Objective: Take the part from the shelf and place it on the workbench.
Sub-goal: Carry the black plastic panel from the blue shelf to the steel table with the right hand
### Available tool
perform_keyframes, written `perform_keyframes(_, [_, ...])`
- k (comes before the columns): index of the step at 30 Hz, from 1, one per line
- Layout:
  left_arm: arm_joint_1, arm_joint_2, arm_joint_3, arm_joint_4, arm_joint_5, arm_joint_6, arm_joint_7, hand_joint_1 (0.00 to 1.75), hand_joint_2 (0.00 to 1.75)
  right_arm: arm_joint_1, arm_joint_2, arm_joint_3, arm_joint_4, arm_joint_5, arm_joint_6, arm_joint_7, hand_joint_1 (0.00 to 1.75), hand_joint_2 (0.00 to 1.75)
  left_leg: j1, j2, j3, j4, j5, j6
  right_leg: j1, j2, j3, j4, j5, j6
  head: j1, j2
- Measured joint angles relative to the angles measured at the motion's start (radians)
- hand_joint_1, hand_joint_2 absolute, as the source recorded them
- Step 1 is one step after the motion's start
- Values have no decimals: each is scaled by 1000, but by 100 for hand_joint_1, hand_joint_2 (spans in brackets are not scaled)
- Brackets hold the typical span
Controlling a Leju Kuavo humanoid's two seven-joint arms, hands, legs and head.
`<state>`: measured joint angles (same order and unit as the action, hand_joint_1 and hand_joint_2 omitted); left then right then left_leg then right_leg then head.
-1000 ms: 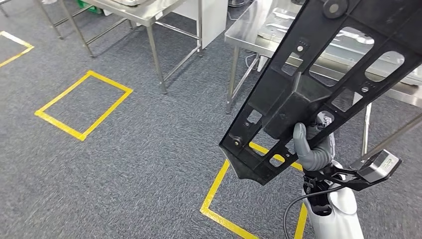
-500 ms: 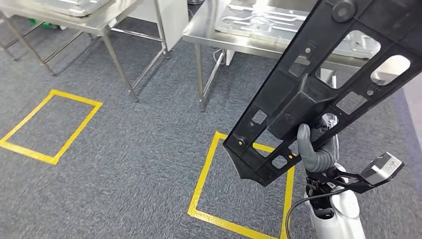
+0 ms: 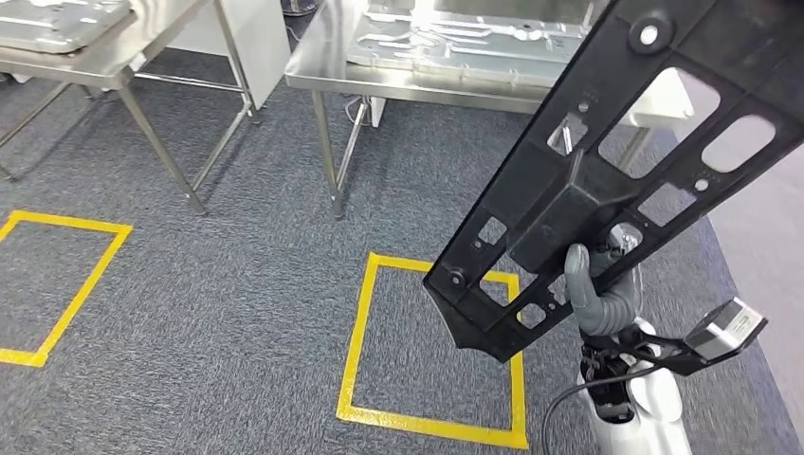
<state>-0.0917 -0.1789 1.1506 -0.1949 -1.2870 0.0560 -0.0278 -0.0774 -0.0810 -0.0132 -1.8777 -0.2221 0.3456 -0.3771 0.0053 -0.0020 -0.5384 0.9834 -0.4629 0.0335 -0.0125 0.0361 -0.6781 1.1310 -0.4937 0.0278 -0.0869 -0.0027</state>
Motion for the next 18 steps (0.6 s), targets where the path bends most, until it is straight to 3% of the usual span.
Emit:
perform_keyframes(2, [4, 0, 0, 0, 0, 0, 0, 0, 175, 1, 2, 0, 1, -4, 2, -1, 175, 175, -3, 25, -2, 1, 0, 2, -3, -22, -62, 129, -57, 7, 0, 0])
perform_keyframes(3, [6, 0, 0, 0, 1, 0, 0, 0, 175, 3, 2, 0, 3, -7, 3, -1, 175, 175, -4, 37, -3, 1, -1, 2, -5, -24, -78, 163, -64, 10, 0, 0])
perform_keyframes(4, [6, 0, 0, 0, 1, 0, 1, 0, 175, 4, 3, 0, 5, -8, 3, -1, 175, 175, -4, 49, -4, 2, -2, 1, -6, -26, -74, 158, -53, 13, 0, 0])
perform_keyframes(6, [5, -1, 0, 0, 3, 0, 1, 0, 175, 3, 3, 1, 8, -11, 4, -2, 175, 175, -3, 70, -3, 6, -7, -5, -10, -48, -8, 42, 7, 17, 0, 0])
perform_keyframes(8, [4, -2, 0, 0, 6, 0, -2, 0, 175, 1, 3, 2, 9, -14, 4, -5, 175, 175, -7, 83, -5, 14, -17, -17, -8, -76, 59, -78, 46, 11, 0, 0])
perform_keyframes(9, [3, -2, 1, 0, 8, 0, -4, 0, 175, 0, 3, 2, 9, -14, 4, -7, 175, 175, -9, 87, -4, 17, -21, -23, -5, -84, 73, -104, 51, 4, 0, 0])
perform_keyframes(11, [0, -2, 1, 0, 10, 0, -11, 0, 175, 0, 3, 2, 8, -12, 2, -10, 175, 175, -11, 97, 2, 19, -26, -34, -2, -74, 72, -109, 50, -12, 0, 0])
perform_keyframes(12, [-1, -2, 1, 0, 10, 0, -14, 0, 175, -1, 3, 2, 8, -9, 0, -10, 175, 175, -8, 96, 3, 22, -29, -40, -2, -69, 72, -110, 50, -19, 0, 0])
perform_keyframes(14, [-2, -2, 1, 0, 10, 0, -20, 0, 175, -4, 3, 3, 8, -5, -3, -11, 175, 175, -3, 66, -14, 66, -60, -51, -4, -60, 73, -113, 53, -31, 0, 0])
perform_keyframes(16, [0, -2, 1, 0, 11, 0, -25, 0, 175, -7, 3, 3, 8, -5, -4, -11, 175, 175, 0, 27, -70, 188, -124, -56, -3, -54, 73, -114, 54, -40, 0, 0])
perform_keyframes(18, [1, -2, 2, 0, 11, -1, -30, 0, 175, -9, 3, 4, 9, -4, -5, -9, 175, 175, 0, 14, -128, 308, -164, -56, 1, -46, 74, -113, 53, -43, 0, 0])
